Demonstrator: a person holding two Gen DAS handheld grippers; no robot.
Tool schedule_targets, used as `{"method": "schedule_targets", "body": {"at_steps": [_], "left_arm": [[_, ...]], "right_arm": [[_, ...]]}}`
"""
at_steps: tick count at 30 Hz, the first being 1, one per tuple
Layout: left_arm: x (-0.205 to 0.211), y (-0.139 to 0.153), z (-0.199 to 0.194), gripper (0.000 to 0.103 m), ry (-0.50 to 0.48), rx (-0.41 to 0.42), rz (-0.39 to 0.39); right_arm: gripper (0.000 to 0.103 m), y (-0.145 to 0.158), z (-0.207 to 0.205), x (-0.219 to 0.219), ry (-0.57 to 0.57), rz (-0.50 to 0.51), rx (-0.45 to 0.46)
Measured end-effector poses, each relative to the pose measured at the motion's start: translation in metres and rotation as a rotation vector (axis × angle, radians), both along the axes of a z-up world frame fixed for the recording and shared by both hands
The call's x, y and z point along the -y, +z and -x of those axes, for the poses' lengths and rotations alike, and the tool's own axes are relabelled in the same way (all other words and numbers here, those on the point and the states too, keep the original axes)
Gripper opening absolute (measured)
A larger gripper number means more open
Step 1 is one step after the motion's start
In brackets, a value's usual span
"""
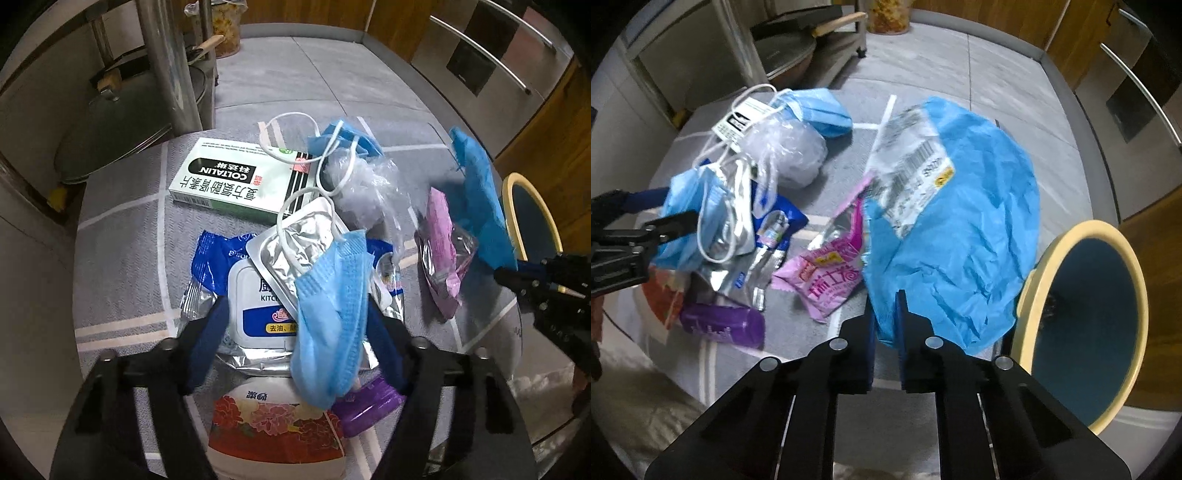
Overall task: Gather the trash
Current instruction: 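Grasp the blue face mask with the left gripper while the right grasps the blue bag, then carry the mask and blue bag over the bin and open both grippers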
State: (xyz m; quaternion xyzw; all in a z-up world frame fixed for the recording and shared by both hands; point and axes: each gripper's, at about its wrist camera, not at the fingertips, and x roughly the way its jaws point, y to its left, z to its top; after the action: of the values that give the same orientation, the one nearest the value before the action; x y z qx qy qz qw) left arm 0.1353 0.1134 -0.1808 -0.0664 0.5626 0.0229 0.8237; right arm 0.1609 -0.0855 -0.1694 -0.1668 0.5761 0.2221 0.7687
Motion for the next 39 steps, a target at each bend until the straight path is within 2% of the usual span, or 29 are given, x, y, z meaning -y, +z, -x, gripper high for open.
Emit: {"method": "schedule_targets", "body": {"at_steps": [2, 3, 4, 8, 13, 18, 21, 27, 32, 36, 39], "left_arm": [[0.001, 0.001, 0.001, 0.044, -0.004, 0.002, 0.003], [0.002, 0.001, 0.002, 0.039, -0.007, 0.004, 0.005], [0.003, 0.002, 0.003, 0.025, -0.014, 0.006, 0.007], [0.011, 0.008, 0.007, 0.012, -0.042, 0.026, -0.013], [0.016, 0.025, 0.016, 0.008, -0.032, 0.079, -0.026], [0.016, 0.056, 0.022, 0.007, 0.001, 0.177, 0.022], [0.016, 0.078, 0.025, 0.007, 0.013, 0.249, 0.072], [0.038, 0.101, 0.039, 0.007, -0.036, 0.312, 0.056], [0.07, 0.119, 0.048, 0.007, -0.118, 0.353, 0.034], [0.096, 0.134, 0.044, 0.007, -0.171, 0.371, 0.018], [0.118, 0.145, 0.031, 0.007, -0.196, 0.379, 0.046]], "right_arm": [[0.009, 0.005, 0.001, 0.001, 0.004, -0.026, 0.004], [0.009, 0.008, 0.002, 0.002, 0.003, -0.04, 0.008], [0.008, 0.012, 0.002, 0.004, -0.001, -0.056, 0.01], [0.006, 0.028, 0.0, 0.016, -0.032, -0.118, 0.028], [0.005, 0.047, 0.001, 0.032, -0.061, -0.199, 0.065], [0.004, 0.068, 0.008, 0.048, -0.058, -0.292, 0.114], [0.004, 0.079, 0.007, 0.059, -0.095, -0.367, 0.13], [0.004, 0.1, 0.016, 0.078, -0.143, -0.446, 0.191], [0.004, 0.113, 0.021, 0.096, -0.178, -0.487, 0.225], [0.004, 0.125, 0.017, 0.12, -0.225, -0.532, 0.253], [0.004, 0.134, 0.01, 0.145, -0.259, -0.508, 0.281]]}}
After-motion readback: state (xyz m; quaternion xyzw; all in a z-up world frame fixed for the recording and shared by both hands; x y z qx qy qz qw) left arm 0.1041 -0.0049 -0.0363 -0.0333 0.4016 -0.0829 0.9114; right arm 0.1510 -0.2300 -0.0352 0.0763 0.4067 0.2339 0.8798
